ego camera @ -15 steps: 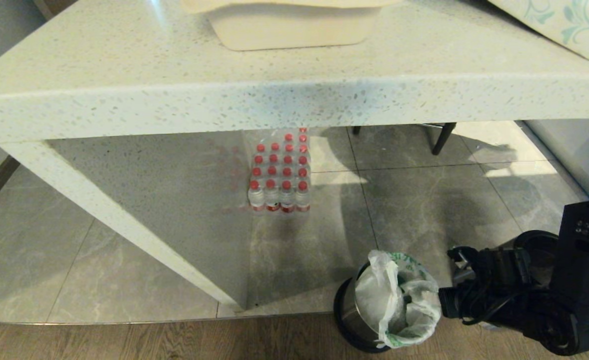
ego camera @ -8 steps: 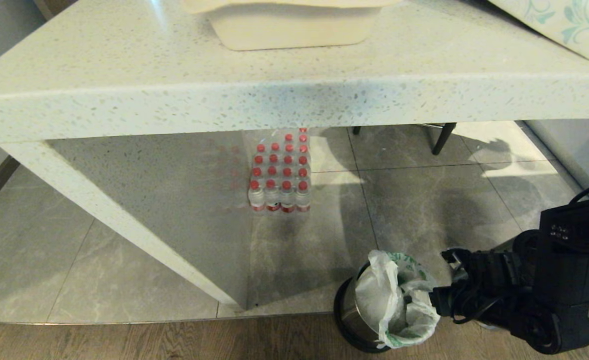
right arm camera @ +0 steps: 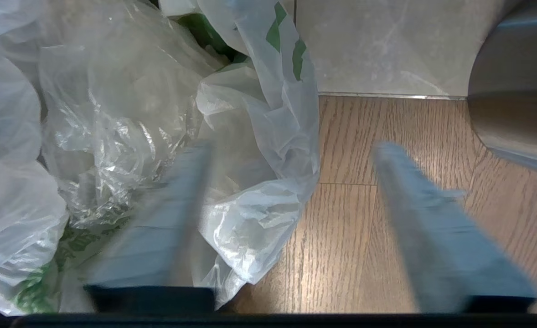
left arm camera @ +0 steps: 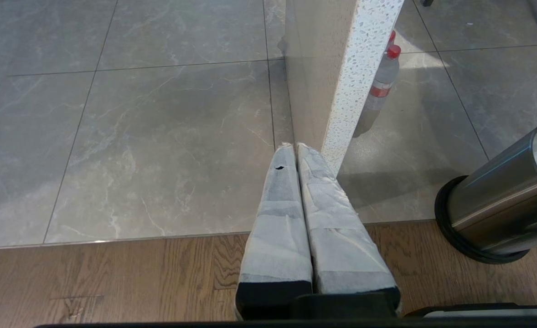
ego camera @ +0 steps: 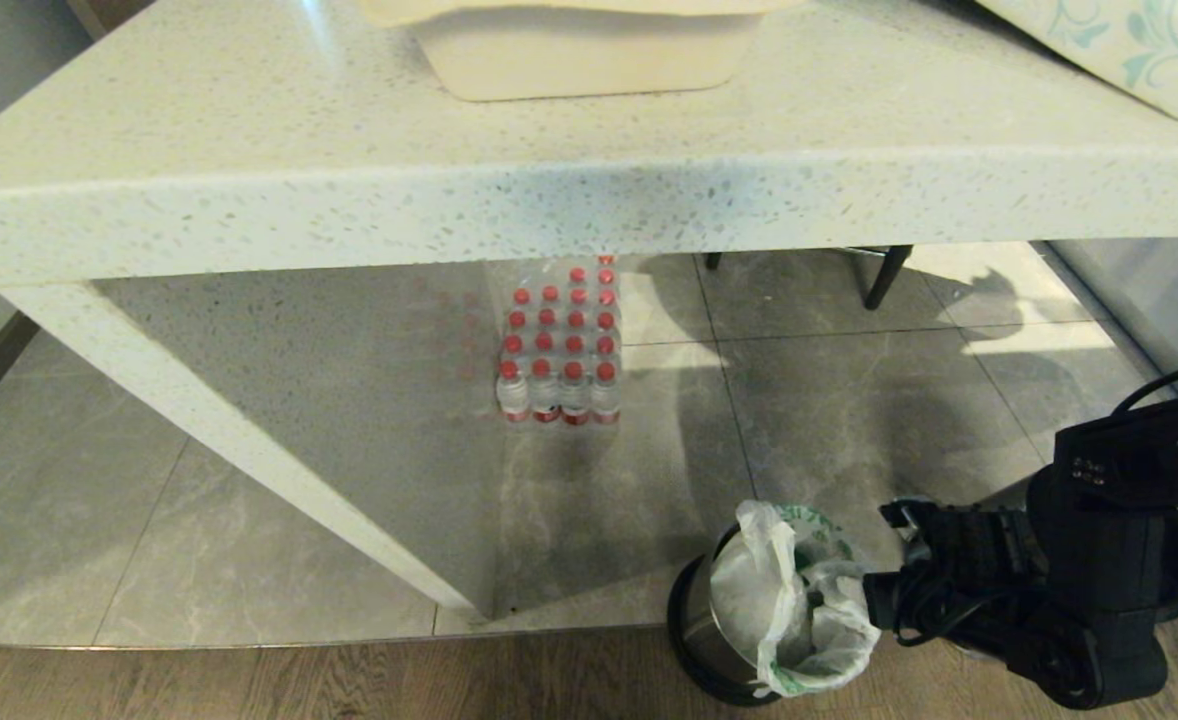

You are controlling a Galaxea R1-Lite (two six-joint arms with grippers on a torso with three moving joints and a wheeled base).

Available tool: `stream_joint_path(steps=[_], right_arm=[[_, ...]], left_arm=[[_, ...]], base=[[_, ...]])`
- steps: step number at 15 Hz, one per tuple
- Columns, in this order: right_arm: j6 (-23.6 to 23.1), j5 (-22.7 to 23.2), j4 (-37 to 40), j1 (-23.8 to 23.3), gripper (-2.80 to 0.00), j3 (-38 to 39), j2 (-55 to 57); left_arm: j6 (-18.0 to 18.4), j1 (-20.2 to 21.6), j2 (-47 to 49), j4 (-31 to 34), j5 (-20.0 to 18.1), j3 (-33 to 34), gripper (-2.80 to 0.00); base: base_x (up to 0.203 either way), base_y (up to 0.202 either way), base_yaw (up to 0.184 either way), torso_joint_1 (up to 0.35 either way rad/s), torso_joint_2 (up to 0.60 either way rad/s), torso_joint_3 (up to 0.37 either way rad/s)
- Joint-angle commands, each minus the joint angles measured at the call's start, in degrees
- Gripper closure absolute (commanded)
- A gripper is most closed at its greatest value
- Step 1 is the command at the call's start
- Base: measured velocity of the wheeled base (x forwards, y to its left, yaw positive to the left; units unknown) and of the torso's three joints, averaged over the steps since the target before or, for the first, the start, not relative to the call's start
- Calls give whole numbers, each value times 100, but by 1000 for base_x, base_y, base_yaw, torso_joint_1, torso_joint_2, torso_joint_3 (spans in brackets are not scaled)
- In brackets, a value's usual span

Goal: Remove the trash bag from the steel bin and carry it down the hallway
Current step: Pick up the trash bag

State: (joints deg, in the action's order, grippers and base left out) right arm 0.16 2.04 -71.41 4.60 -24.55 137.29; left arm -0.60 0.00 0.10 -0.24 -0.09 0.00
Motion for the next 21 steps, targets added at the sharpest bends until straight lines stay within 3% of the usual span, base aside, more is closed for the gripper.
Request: stream_joint_path(steps=[1, 12, 14, 17, 21], right_arm=[[-7, -1, -39, 6, 0, -6, 70], [-61, 7, 217, 24, 0, 161, -699], [-239, -4, 383, 16, 0, 275, -842], [-419, -343, 464, 17, 0, 281, -756], [-414, -344, 543, 123, 0, 338, -1023]], left_arm=[[-2, 0, -1, -3, 0, 0, 0], [-2, 0, -1, -3, 0, 0, 0], [-2, 0, -1, -3, 0, 0, 0], [-2, 0, -1, -3, 0, 0, 0], [-2, 0, -1, -3, 0, 0, 0]], base=[[0, 0, 0, 0, 0, 0], [0, 0, 0, 0, 0, 0], [0, 0, 0, 0, 0, 0], [0, 0, 0, 0, 0, 0], [0, 0, 0, 0, 0, 0]])
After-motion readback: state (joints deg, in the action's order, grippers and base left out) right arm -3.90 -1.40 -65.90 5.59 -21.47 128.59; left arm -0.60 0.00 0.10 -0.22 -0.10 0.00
